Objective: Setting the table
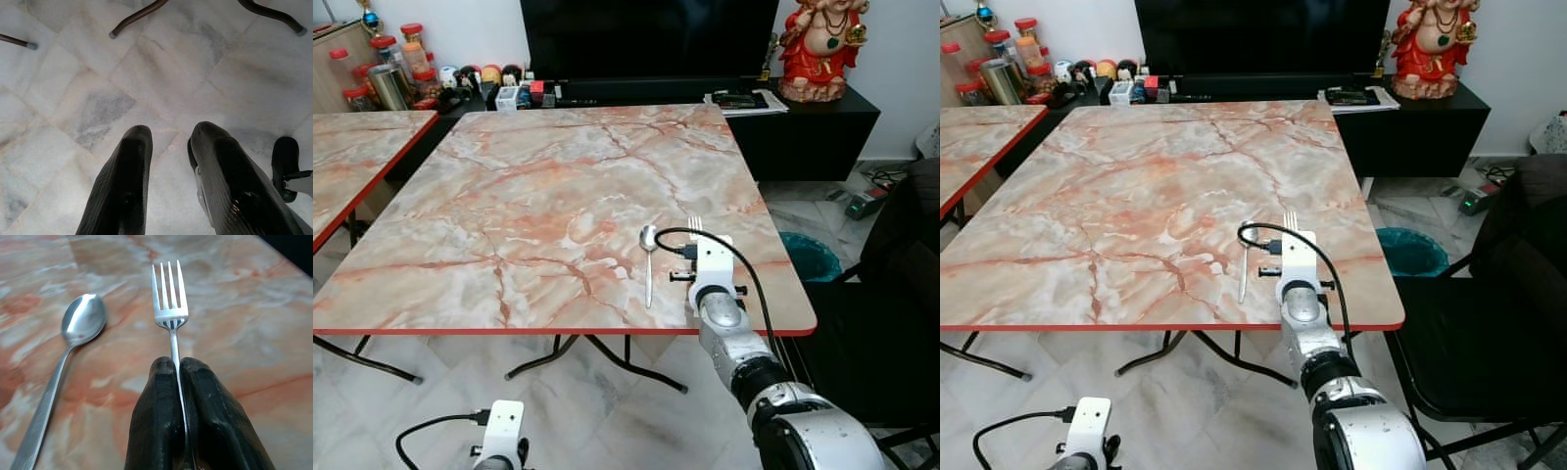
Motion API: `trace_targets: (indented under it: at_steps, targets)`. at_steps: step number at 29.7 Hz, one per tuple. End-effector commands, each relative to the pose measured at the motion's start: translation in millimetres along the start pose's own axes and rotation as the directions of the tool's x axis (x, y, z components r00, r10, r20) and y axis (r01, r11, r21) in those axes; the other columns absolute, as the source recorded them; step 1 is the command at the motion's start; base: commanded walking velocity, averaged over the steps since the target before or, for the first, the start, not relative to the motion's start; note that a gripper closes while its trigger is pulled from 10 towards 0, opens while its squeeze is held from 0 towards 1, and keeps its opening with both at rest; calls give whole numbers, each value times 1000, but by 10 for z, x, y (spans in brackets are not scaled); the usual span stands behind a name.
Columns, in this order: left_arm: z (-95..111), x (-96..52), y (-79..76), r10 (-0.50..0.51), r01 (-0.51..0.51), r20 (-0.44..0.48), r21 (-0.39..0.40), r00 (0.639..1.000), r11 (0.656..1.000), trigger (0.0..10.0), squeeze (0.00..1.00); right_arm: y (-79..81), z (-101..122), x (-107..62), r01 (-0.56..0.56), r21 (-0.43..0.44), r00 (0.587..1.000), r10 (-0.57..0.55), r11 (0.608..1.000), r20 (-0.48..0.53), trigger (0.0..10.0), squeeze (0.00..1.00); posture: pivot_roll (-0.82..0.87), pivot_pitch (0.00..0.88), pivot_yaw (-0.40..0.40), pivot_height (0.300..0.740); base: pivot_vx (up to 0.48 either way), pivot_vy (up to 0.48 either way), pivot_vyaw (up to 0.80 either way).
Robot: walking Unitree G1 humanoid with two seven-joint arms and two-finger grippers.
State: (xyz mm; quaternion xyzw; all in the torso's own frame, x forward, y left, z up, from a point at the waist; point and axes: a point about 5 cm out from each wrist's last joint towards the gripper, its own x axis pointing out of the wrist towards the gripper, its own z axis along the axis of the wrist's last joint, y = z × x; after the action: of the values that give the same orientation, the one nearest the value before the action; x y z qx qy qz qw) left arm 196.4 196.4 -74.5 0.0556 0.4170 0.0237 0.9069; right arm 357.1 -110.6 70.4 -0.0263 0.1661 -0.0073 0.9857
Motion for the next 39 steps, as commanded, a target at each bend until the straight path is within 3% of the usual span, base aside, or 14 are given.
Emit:
trace_targets:
  at_steps: [1,17,39]
  targets:
    - [-36,-8,58,9,-9,-19,2,1000,1000,10000,0,38,18,7,-11,0,1000,11,1000,-6,10000,0,20,0,53,740,0,0,0]
    - [-76,-22,114,19,-19,-26,11,999,1000,10000,0,47,-21,8,-13,21,999,14,1000,-31,10000,0,32,0,64,740,0,0,0]
    - [-58,-15,104,28,-28,-26,9,999,1000,10000,0,-24,43,48,-30,-40,998,28,999,-49,10000,0,45,0,43,740,0,0,0]
